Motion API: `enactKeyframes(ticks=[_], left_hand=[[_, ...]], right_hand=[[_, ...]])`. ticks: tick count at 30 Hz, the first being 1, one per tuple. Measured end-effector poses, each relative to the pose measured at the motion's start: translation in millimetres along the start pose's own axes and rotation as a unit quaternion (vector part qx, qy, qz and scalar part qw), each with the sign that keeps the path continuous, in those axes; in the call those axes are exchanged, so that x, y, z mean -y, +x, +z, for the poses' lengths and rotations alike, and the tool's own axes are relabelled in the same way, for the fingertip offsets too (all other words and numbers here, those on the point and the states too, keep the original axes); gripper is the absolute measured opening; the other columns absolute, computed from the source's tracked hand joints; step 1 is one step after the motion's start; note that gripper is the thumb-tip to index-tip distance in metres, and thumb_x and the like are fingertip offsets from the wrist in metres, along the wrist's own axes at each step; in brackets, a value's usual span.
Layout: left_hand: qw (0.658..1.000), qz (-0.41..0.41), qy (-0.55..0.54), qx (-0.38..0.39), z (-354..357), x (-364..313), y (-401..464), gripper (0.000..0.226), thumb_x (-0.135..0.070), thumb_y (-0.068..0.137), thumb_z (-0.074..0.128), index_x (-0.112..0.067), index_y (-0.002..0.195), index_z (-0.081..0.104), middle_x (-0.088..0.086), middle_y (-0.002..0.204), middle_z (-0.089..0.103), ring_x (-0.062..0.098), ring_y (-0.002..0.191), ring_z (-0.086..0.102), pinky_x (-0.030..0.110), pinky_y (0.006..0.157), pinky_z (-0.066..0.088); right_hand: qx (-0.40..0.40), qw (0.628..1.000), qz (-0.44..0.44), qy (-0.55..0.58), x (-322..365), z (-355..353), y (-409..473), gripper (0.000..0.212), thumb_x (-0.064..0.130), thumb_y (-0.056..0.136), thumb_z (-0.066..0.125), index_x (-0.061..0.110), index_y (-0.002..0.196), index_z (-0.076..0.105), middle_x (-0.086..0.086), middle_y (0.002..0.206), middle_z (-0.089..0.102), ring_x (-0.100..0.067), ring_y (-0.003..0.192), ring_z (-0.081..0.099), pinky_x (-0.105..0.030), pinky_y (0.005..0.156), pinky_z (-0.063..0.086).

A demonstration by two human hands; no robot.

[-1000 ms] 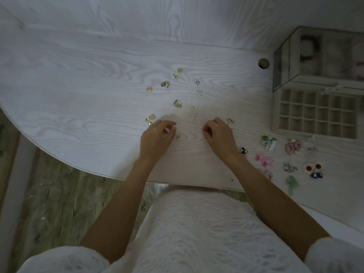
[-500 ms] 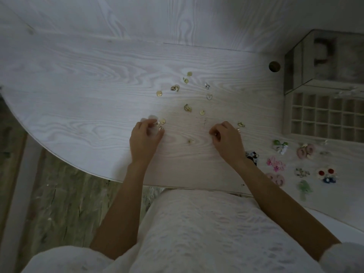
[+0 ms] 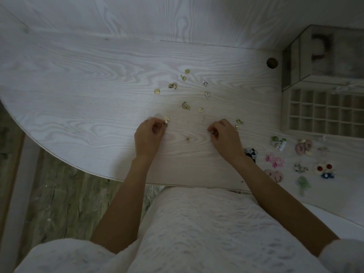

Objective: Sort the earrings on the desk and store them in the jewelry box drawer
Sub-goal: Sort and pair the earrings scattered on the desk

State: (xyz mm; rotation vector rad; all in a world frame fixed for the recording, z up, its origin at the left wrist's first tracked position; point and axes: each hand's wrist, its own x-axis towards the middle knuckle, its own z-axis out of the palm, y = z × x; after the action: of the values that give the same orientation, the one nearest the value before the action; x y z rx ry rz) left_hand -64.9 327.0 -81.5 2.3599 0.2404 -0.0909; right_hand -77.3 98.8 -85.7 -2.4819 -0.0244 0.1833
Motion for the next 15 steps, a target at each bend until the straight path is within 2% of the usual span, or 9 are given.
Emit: enactKeyframes(ticks=[4, 9, 15], left_hand=[[1.000, -0.016, -0.015, -0.005, -2, 2, 0, 0.008, -0.022, 0.080, 0.069, -0.017, 0.086, 0.065, -0.007, 0.077, 0.060, 0.010, 0.071, 0.056, 0.024, 0.067, 0.045], [0.999, -0.030, -0.017, -0.008, -5, 7, -1, 0.013, -0.029, 0.087, 0.060, -0.016, 0.086, 0.063, -0.008, 0.082, 0.061, 0.006, 0.073, 0.054, 0.015, 0.064, 0.037], [0.998, -0.015, 0.005, -0.054, -6, 17, 8, 0.011, -0.021, 0.086, 0.062, -0.017, 0.095, 0.065, -0.001, 0.088, 0.059, 0.006, 0.072, 0.051, 0.021, 0.065, 0.038]], right_hand=[[-0.002, 1.000, -0.005, 0.001, 1, 0, 2, 0.015, -0.007, 0.079, 0.059, 0.001, 0.089, 0.064, -0.014, 0.094, 0.058, -0.021, 0.077, 0.056, -0.031, 0.069, 0.048], [-0.006, 1.000, -0.017, -0.007, 3, 1, 3, 0.012, -0.006, 0.080, 0.060, 0.002, 0.089, 0.064, -0.013, 0.092, 0.059, -0.014, 0.074, 0.051, -0.025, 0.067, 0.044], [0.001, 0.999, -0.025, -0.022, 9, 1, 7, 0.010, 0.000, 0.082, 0.060, 0.003, 0.091, 0.064, -0.012, 0.093, 0.057, -0.017, 0.074, 0.052, -0.030, 0.067, 0.047]])
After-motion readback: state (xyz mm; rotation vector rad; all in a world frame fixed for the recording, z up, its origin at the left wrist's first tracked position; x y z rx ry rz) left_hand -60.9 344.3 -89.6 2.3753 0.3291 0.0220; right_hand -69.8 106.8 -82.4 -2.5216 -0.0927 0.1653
